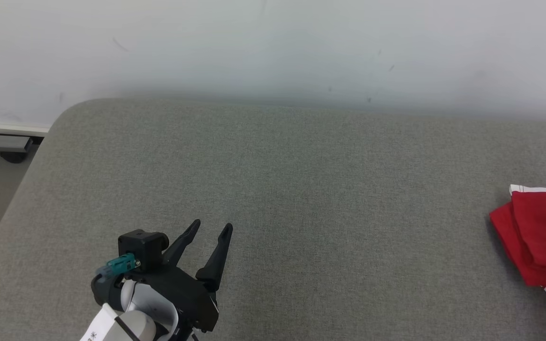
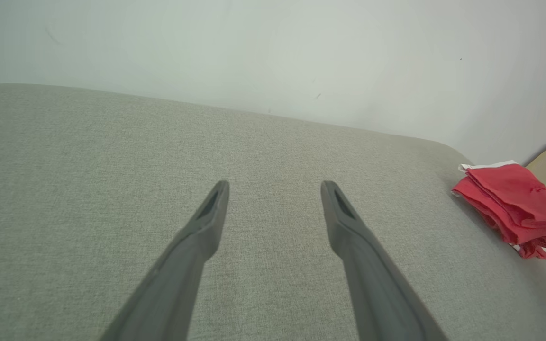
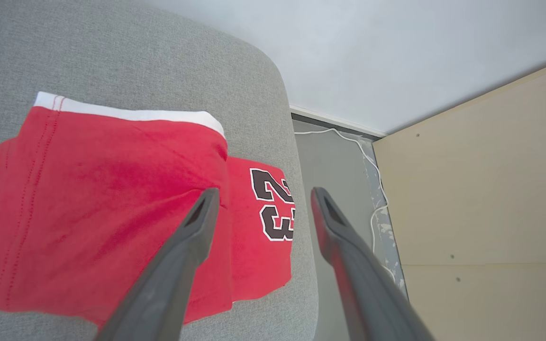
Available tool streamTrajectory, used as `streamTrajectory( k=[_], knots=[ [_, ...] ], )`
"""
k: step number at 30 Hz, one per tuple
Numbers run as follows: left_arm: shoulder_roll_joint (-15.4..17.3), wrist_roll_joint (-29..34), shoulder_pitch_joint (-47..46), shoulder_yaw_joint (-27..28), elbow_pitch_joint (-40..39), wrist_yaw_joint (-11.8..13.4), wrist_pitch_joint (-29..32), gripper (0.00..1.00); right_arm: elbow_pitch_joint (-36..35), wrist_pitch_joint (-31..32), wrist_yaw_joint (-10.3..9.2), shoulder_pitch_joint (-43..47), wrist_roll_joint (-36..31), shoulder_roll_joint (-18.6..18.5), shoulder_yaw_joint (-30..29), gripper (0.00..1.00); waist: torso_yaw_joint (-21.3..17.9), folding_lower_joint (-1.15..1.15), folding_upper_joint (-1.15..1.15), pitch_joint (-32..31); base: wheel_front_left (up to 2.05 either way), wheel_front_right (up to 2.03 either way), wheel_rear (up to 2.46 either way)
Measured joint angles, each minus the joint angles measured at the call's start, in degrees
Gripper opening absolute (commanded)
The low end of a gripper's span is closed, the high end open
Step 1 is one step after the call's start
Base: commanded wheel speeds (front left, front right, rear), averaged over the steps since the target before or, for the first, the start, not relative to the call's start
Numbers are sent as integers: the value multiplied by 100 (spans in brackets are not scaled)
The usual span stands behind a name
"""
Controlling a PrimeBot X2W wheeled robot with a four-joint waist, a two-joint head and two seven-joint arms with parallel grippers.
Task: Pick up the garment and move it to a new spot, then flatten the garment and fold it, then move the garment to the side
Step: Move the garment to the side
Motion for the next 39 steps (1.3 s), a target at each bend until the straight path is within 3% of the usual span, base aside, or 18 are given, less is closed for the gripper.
streamTrajectory(
  k=[8,19,26,31,39],
  knots=[
    [-3,0,-14,-9,85,-31,0,100,126,-119,-163,57,-10,233,29,100,-35,0,0,-55,0,0,0],
    [-31,0,-15,-32,108,-33,0,100,164,-233,-224,398,43,497,-5,100,-94,0,0,-124,0,0,0],
    [-89,-1,-18,98,174,-31,-168,100,-385,-1014,-248,376,1078,1591,-326,100,-74,0,0,-277,0,0,0],
    [-31,-7,-16,313,172,-27,-376,100,-827,-1729,-5,490,1473,1986,-366,100,-52,0,0,-436,0,0,0],
    [122,-108,210,560,213,20,-623,100,-1410,-2738,85,1196,1779,2572,-566,100,-34,-1,0,-758,0,0,0]
  ],
)
